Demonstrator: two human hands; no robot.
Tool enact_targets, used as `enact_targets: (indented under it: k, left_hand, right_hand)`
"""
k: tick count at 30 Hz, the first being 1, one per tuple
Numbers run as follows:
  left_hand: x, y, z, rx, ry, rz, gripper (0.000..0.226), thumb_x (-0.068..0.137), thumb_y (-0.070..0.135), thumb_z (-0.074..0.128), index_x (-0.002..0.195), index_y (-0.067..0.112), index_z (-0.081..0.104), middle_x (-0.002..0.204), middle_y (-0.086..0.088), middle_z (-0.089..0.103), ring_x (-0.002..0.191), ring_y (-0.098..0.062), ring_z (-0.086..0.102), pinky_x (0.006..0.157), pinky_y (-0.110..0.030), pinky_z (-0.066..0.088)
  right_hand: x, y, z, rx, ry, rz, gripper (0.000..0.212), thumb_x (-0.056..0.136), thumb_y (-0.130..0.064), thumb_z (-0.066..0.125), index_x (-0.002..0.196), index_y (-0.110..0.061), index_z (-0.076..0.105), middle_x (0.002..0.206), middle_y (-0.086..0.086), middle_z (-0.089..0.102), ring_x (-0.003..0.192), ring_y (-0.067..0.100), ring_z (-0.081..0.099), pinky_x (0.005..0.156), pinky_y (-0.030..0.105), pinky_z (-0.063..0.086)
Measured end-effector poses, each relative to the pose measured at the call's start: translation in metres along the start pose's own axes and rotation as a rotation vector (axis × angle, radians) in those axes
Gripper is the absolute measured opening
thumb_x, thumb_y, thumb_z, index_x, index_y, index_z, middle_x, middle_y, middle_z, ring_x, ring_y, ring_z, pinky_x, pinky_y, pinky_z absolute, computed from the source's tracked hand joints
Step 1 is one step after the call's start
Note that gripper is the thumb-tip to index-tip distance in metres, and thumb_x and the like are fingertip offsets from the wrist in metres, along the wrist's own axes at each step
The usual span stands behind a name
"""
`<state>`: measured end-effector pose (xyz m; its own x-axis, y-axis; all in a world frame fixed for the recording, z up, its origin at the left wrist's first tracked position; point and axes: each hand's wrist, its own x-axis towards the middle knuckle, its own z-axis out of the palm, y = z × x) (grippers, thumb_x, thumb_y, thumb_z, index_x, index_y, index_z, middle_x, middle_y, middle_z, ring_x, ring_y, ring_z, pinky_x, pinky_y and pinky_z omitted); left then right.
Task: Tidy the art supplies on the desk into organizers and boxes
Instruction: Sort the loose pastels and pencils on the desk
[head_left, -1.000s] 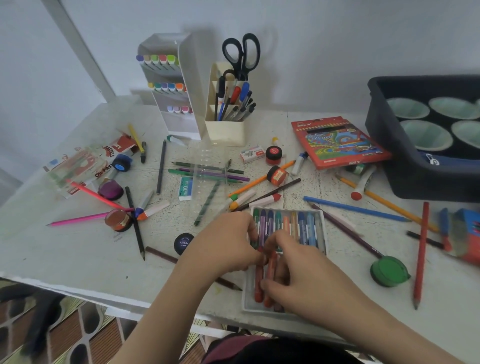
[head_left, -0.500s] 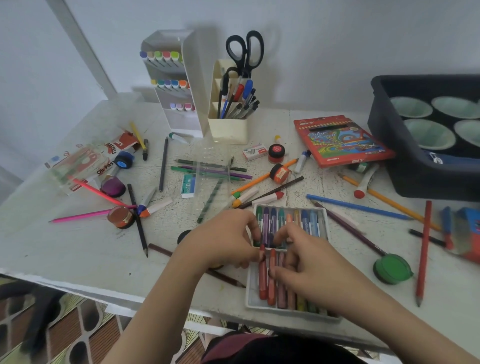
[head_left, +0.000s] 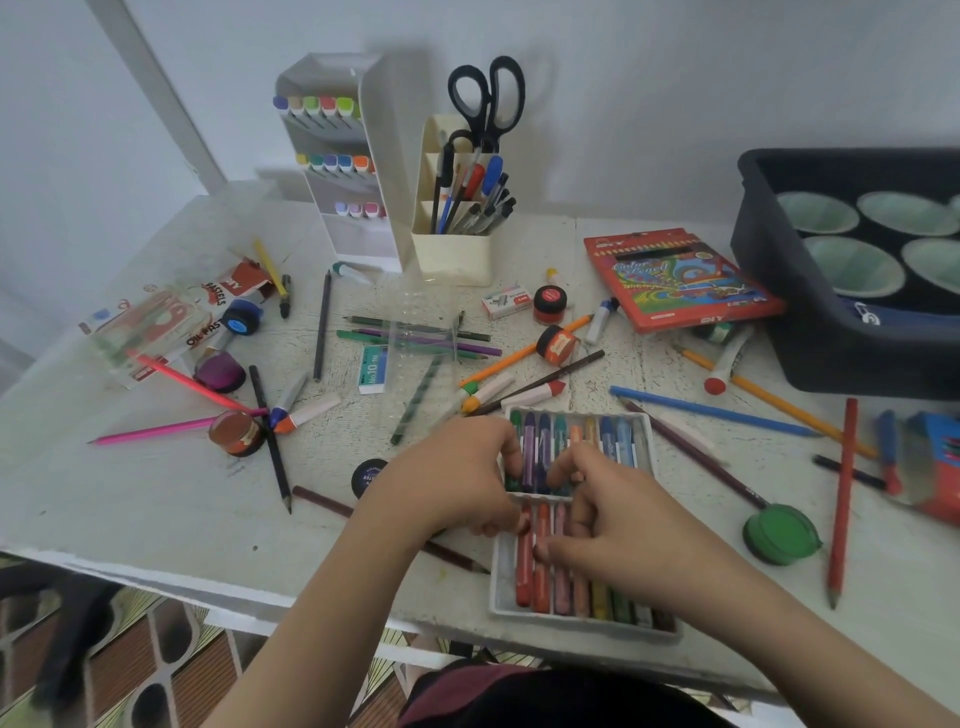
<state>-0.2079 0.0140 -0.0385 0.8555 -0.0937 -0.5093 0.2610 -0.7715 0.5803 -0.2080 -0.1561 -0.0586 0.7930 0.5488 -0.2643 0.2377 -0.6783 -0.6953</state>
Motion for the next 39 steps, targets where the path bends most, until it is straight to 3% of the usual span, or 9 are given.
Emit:
enact_targets:
  k: [8,13,20,23,27,32,39]
  left_hand:
    - [-0.009,0.006,-0.003,0.139,-0.056,0.018,0.045,0.065,0.020,0.083,0.089,0.027,0.046,0.077,0.005,0.057,0.052,-0.005,0.054,0.045,-0.018,0.041]
    - [-0.009,0.011,0.002,0.199,-0.005,0.008,0.045,0.066,0.017,0.082,0.093,0.023,0.047,0.081,0.005,0.051,0.066,-0.011,0.052,0.060,-0.028,0.049]
    - [-0.009,0.011,-0.007,0.164,-0.066,0.033,0.032,0.075,0.020,0.074,0.096,0.020,0.049,0.081,-0.002,0.063,0.057,-0.011,0.057,0.047,-0.021,0.047]
    - [-0.011,0.009,-0.014,0.143,0.008,0.081,0.025,0.077,0.028,0.073,0.088,0.026,0.051,0.078,0.002,0.063,0.059,-0.011,0.060,0.057,-0.027,0.050]
    - [-0.012,0.002,-0.022,0.046,0.149,0.171,0.016,0.082,0.030,0.067,0.084,0.030,0.051,0.072,0.008,0.056,0.059,-0.005,0.053,0.062,-0.027,0.048]
    - [-0.015,-0.022,-0.042,-0.082,0.292,0.220,0.009,0.086,0.033,0.064,0.086,0.033,0.055,0.067,0.009,0.056,0.054,0.003,0.050,0.054,-0.016,0.037]
    - [-0.027,-0.076,-0.091,-0.211,0.488,0.242,0.007,0.085,0.027,0.065,0.084,0.027,0.058,0.055,0.010,0.050,0.047,0.002,0.045,0.049,-0.009,0.037]
  right_hand:
    - [0.000,-0.001,-0.001,-0.013,-0.004,0.001,0.040,0.073,-0.036,0.074,0.090,-0.040,0.039,0.065,-0.006,0.060,0.056,0.001,0.057,0.052,0.022,0.046]
    - [0.000,-0.001,-0.002,-0.023,-0.006,-0.001,0.039,0.072,-0.034,0.074,0.089,-0.038,0.039,0.064,-0.005,0.059,0.055,0.002,0.056,0.052,0.024,0.045]
    - [0.001,-0.001,-0.005,-0.017,-0.004,-0.037,0.018,0.083,-0.031,0.061,0.085,-0.036,0.043,0.056,-0.009,0.056,0.051,-0.001,0.051,0.047,0.018,0.037]
    - [0.004,-0.003,-0.009,-0.018,0.004,-0.058,0.009,0.085,-0.032,0.057,0.081,-0.034,0.050,0.054,-0.021,0.056,0.047,0.000,0.048,0.045,0.017,0.035]
    - [0.012,-0.010,-0.015,-0.021,0.025,-0.080,0.008,0.085,-0.031,0.056,0.077,-0.032,0.054,0.054,-0.019,0.056,0.047,0.001,0.048,0.047,0.017,0.035]
    - [0.025,-0.030,-0.014,0.004,0.069,-0.090,0.009,0.084,-0.035,0.057,0.076,-0.032,0.056,0.058,-0.014,0.061,0.048,0.000,0.053,0.047,0.016,0.037]
    - [0.062,-0.080,-0.010,-0.066,0.065,-0.115,0.011,0.083,-0.041,0.058,0.078,-0.031,0.058,0.062,-0.015,0.062,0.053,-0.001,0.054,0.052,0.019,0.038]
